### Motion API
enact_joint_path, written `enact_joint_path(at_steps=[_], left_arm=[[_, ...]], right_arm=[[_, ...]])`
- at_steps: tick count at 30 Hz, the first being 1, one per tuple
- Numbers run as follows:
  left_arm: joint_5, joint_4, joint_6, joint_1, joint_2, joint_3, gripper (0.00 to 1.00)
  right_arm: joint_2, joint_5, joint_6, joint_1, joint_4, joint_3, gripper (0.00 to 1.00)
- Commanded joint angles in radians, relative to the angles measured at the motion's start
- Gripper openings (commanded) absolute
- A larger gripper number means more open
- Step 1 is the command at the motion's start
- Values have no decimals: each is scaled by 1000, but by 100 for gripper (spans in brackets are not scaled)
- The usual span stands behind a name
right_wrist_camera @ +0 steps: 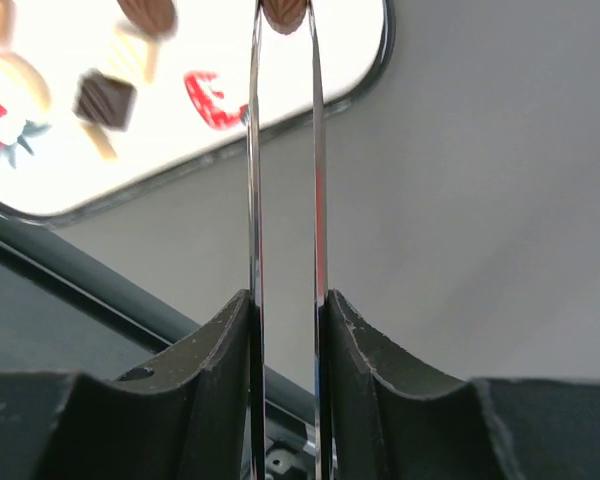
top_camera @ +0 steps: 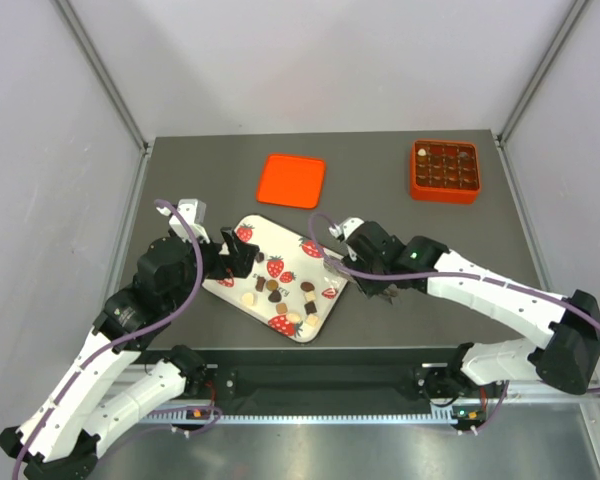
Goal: Pack the chocolate
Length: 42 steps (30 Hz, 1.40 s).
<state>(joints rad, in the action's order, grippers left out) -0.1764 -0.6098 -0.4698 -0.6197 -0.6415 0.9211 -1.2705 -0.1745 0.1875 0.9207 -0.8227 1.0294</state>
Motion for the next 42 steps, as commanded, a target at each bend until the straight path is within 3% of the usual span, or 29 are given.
enact_joint_path(at_steps=[1,7,14,22,30,42], left_arm=[[-6,13,0,2,2,16,99],[-2,18,2,2,-4,10,99],[2,25,5,2,-12,13,99],[-11,28,19,3,-27,5,99],[-23,22,22,3,-33,4,99],[-17,39,8,2,-49,-11,99]], right_arm=[[8,-13,10,6,10,106,30],[-33,-8,-29,-94,10,221,29],[-122,-72,-103,-458,56,376,28],[-387,-123,-134,-721,138,584,29],[-581,-80,-131,-796,131,757,30],[-655,-30,-137,-818,134,796,31]])
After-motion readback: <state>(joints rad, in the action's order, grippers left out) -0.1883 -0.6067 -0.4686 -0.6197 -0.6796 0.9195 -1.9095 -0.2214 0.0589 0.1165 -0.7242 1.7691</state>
